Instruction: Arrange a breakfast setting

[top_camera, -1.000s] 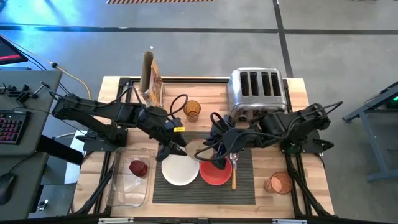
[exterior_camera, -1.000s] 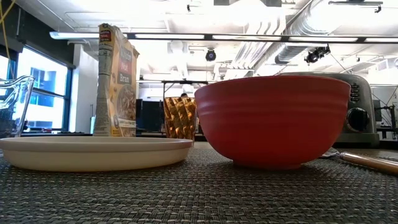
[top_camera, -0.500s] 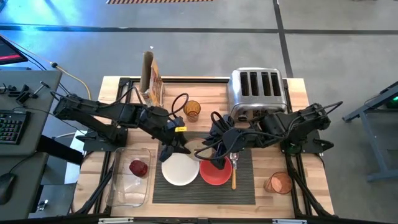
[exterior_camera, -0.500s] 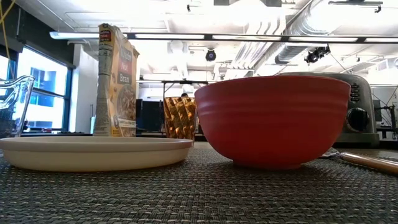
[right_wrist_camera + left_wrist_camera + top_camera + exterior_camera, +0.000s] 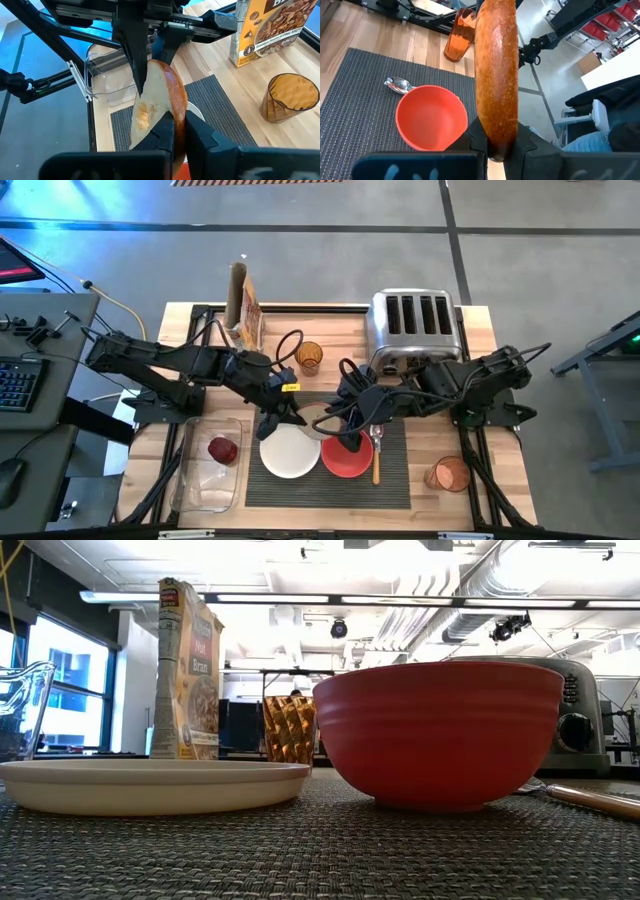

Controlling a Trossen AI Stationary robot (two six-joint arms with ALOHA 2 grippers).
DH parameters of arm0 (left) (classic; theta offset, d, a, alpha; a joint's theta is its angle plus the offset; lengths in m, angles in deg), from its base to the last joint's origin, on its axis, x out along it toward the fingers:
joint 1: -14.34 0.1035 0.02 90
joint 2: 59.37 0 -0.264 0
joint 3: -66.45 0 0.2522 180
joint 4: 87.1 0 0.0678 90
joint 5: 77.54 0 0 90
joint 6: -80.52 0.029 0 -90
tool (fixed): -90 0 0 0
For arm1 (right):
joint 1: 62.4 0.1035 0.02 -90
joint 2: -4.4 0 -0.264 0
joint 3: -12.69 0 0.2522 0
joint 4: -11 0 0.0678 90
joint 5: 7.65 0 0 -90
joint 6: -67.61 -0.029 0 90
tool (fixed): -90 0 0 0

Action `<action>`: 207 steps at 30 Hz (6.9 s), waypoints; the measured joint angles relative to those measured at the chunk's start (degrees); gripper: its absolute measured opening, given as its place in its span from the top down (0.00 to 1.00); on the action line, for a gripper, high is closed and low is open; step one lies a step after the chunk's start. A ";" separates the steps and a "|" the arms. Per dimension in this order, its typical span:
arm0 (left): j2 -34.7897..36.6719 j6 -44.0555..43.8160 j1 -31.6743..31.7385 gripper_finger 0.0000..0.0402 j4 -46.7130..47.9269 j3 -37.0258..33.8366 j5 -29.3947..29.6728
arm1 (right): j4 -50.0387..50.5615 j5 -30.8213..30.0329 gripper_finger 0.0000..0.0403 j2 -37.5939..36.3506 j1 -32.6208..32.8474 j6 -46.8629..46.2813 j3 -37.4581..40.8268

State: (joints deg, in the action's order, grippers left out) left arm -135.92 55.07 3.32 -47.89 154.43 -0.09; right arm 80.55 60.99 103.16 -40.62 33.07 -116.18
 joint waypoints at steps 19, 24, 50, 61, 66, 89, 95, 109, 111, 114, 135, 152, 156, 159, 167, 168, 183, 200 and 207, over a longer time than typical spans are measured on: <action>0.02 -2.95 -0.30 0.96 16.05 0.00 -2.22 | 0.17 -0.25 0.62 -1.09 -0.04 2.86 0.00; 0.09 -3.76 -1.36 0.96 19.73 -0.74 -2.17 | 0.79 -0.66 0.62 -2.10 -0.50 3.49 0.00; 0.07 -20.34 -4.15 0.96 3.82 -26.03 -1.79 | 10.40 2.77 0.62 -4.44 -4.17 3.46 0.00; -0.02 -22.43 -4.13 0.96 0.28 -30.77 -2.24 | 10.89 2.75 0.62 -4.42 -4.17 3.02 0.00; -0.13 -22.51 -4.11 0.96 -1.62 -30.77 -2.19 | 10.91 2.75 0.62 -4.39 -4.17 2.87 0.00; -5.27 -22.84 -3.87 0.96 -2.73 -30.80 0.97 | 11.37 2.73 0.62 -4.37 -4.17 3.03 0.00; -5.44 -22.84 -3.87 0.96 -2.56 -30.80 1.04 | 12.10 2.70 0.62 -4.37 -4.17 3.03 0.00; -5.44 -23.84 -3.87 0.83 -0.38 -30.80 0.77 | 12.26 2.68 0.62 -4.37 -4.17 2.42 0.00; -5.44 -23.97 -3.80 0.80 -0.23 -30.80 0.76 | 12.30 2.68 0.62 -4.37 -4.17 2.42 0.00; -5.44 -23.96 -3.24 0.78 0.57 -30.80 0.68 | 12.37 2.68 0.62 -4.37 -4.17 2.41 0.00; -4.97 -22.73 1.05 0.68 1.43 -30.79 -3.88 | 17.98 2.31 0.62 -4.37 -4.17 -1.76 0.02; -2.07 -22.50 1.05 0.68 1.37 -30.71 -5.36 | 18.62 2.29 0.62 -4.35 -4.17 -2.98 0.02; -0.86 -22.53 1.03 0.68 0.81 -30.71 -5.41 | 18.92 1.81 0.62 -4.35 -4.15 -2.64 0.02; 0.46 -22.65 0.95 0.68 -1.26 -30.71 -5.39 | 18.89 1.64 0.62 -4.58 -4.17 -1.06 0.04; 5.06 -24.06 0.94 0.68 -13.48 -30.73 -4.63 | 16.79 0.18 0.62 -7.86 -4.95 3.51 0.04; 5.52 -24.07 0.94 0.68 -15.27 -30.73 -4.23 | 16.35 0.17 0.62 -8.52 -5.22 4.47 0.04; 11.67 -18.29 0.79 0.68 -30.59 -30.73 6.54 | 14.52 -3.23 0.62 -21.14 -8.71 15.59 3.28; 17.91 -18.49 -2.07 0.68 -34.77 -30.75 12.91 | -9.43 -1.93 0.62 -44.34 -9.90 13.57 38.00; 21.14 -18.87 -7.73 0.68 -33.88 -30.75 20.98 | -20.49 -0.26 0.62 -50.51 -9.90 14.81 50.48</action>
State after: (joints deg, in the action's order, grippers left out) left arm -114.78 36.20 -4.42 -81.77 123.68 20.89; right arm 60.06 60.74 52.65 -50.52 47.88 -65.70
